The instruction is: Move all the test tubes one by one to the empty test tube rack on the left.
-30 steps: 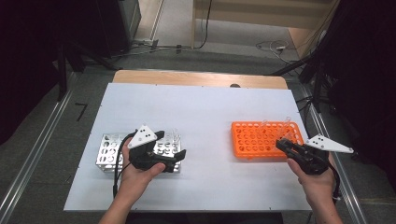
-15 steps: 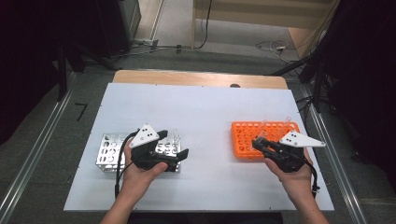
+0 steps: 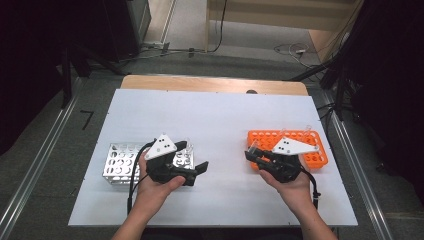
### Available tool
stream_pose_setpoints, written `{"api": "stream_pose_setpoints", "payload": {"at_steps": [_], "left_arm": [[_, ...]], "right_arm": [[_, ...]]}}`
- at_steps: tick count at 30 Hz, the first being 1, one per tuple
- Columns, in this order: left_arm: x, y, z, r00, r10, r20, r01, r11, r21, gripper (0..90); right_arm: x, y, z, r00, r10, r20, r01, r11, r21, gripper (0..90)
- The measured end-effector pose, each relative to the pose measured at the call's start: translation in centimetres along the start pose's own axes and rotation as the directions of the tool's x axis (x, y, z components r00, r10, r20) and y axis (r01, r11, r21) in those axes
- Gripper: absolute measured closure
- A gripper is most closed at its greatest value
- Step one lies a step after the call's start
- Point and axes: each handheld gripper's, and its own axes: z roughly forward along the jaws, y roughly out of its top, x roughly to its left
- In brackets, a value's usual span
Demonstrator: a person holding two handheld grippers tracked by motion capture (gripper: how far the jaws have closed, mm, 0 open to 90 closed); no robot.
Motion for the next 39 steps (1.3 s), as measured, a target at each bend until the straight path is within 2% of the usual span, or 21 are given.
{"api": "stream_pose_setpoints", "payload": {"at_steps": [11, 19, 22, 29, 36, 39], "left_arm": [[-1.3, 0.2, 0.8, 0.998, 0.012, 0.063, -0.012, 0.9999, 0.005, 9.9], [-2.7, 0.4, 1.7, 0.9968, 0.034, 0.072, -0.036, 0.9988, 0.032, 18.4], [-3.4, 0.4, 2.1, 0.9952, 0.054, 0.081, -0.058, 0.9974, 0.043, 21.9], [-4.2, 0.4, 2.6, 0.9896, 0.069, 0.127, -0.074, 0.9967, 0.034, 37.3], [-4.7, 0.3, 2.8, 0.9875, 0.093, 0.127, -0.095, 0.9954, 0.011, 57.5], [-4.8, 0.4, 2.9, 0.9857, 0.103, 0.133, -0.105, 0.9944, 0.009, 63.2]], "right_arm": [[2.0, -0.6, 1.7, 0.998, -0.033, -0.054, 0.035, 0.999, 0.042, 74.1], [3.5, -0.6, 2.2, 0.9947, -0.051, -0.089, 0.056, 0.997, 0.054, 74.2], [4.1, -0.5, 2.4, 0.9933, -0.062, -0.098, 0.068, 0.996, 0.063, 74.2], [4.9, -0.5, 2.9, 0.99, -0.077, -0.118, 0.086, 0.993, 0.074, 74.2], [5.7, -0.5, 3.1, 0.986, -0.099, -0.134, 0.11, 0.99, 0.083, 74.2], [6.0, -0.5, 3.2, 0.9848, -0.105, -0.138, 0.117, 0.99, 0.084, 74.2]]}}
